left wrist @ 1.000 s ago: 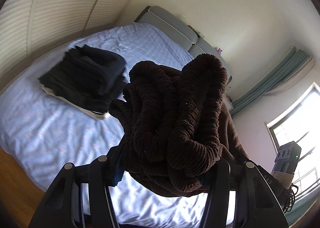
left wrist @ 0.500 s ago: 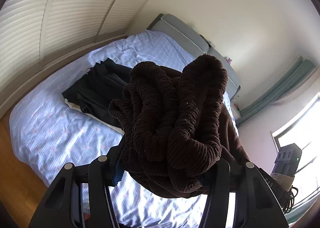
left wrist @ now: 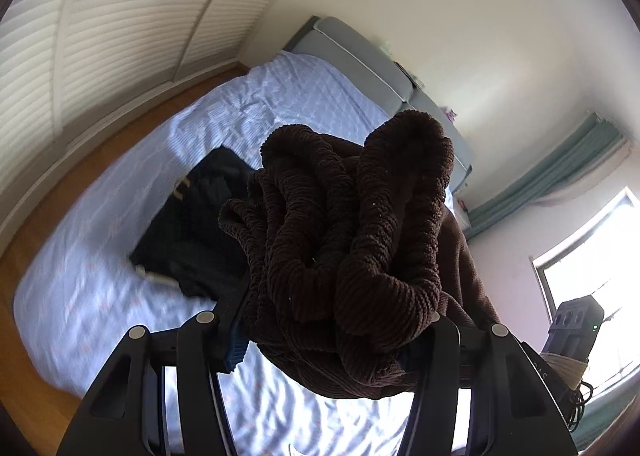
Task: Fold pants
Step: 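Carry the folded pants with both grippers onto the stack of black clothes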
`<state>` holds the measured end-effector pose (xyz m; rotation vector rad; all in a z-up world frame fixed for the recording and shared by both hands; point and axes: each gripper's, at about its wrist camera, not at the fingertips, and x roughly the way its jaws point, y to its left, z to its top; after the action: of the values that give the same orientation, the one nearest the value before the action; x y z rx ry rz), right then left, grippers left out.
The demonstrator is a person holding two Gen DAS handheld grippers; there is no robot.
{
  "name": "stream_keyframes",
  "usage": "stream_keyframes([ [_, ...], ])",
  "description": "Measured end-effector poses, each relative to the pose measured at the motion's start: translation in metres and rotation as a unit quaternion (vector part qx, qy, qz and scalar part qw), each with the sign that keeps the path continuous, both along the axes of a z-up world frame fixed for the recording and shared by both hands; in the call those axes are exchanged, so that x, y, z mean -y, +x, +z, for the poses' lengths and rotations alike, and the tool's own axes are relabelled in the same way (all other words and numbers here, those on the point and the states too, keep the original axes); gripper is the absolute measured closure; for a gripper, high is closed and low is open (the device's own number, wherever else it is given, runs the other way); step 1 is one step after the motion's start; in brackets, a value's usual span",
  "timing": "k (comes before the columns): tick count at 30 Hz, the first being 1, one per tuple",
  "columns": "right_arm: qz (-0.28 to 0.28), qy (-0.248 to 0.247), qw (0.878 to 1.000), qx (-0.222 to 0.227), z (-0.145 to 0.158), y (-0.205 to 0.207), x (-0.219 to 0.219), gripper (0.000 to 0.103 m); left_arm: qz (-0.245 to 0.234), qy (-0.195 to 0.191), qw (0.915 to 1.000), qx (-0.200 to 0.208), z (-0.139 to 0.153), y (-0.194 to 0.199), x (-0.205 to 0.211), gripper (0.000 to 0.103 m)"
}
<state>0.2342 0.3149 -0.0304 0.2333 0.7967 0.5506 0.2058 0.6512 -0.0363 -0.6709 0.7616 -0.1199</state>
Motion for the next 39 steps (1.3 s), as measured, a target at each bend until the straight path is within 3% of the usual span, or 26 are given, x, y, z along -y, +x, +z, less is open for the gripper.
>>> stream_keyframes([
  [6, -0.042, 0.002, 0.999, 0.01, -0.009, 0.046, -0.046, 0.061, -0.048, -0.004, 0.9988, -0.007, -0.008, 0.074, -0.043, 0.049],
  [11, -0.076, -0.017, 0.997, -0.015, -0.02, 0.105, -0.081, 0.061, -0.083, -0.011, 0.9959, -0.036, -0.028, 0.148, -0.065, 0.049],
  [18, -0.104, -0.054, 0.993, -0.032, -0.044, 0.156, -0.101, 0.061, -0.104, -0.044, 0.9912, -0.069, -0.077, 0.213, -0.082, 0.049],
  [23, -0.101, -0.083, 0.989, -0.063, -0.077, 0.173, -0.107, 0.06, -0.107, -0.075, 0.9835, -0.126, -0.129, 0.228, -0.093, 0.046],
  [26, -0.098, -0.095, 0.987, -0.079, -0.093, 0.17, -0.106, 0.057, -0.104, -0.039, 0.9833, -0.144, -0.146, 0.224, -0.1, 0.036],
  [29, -0.093, -0.098, 0.987, -0.084, -0.102, 0.163, -0.102, 0.039, -0.109, 0.026, 0.9823, -0.15, -0.149, 0.22, -0.101, 0.027],
  [31, -0.087, -0.1, 0.988, -0.082, -0.107, 0.162, -0.103, 0.035, -0.116, 0.046, 0.9803, -0.153, -0.152, 0.22, -0.1, 0.024],
  [35, -0.084, -0.093, 0.988, -0.095, -0.119, 0.17, -0.102, 0.03, -0.115, 0.049, 0.9783, -0.165, -0.16, 0.221, -0.105, 0.017],
  [39, -0.078, -0.097, 0.987, -0.097, -0.118, 0.171, -0.102, 0.03, -0.115, 0.077, 0.9761, -0.168, -0.155, 0.224, -0.102, 0.013],
])
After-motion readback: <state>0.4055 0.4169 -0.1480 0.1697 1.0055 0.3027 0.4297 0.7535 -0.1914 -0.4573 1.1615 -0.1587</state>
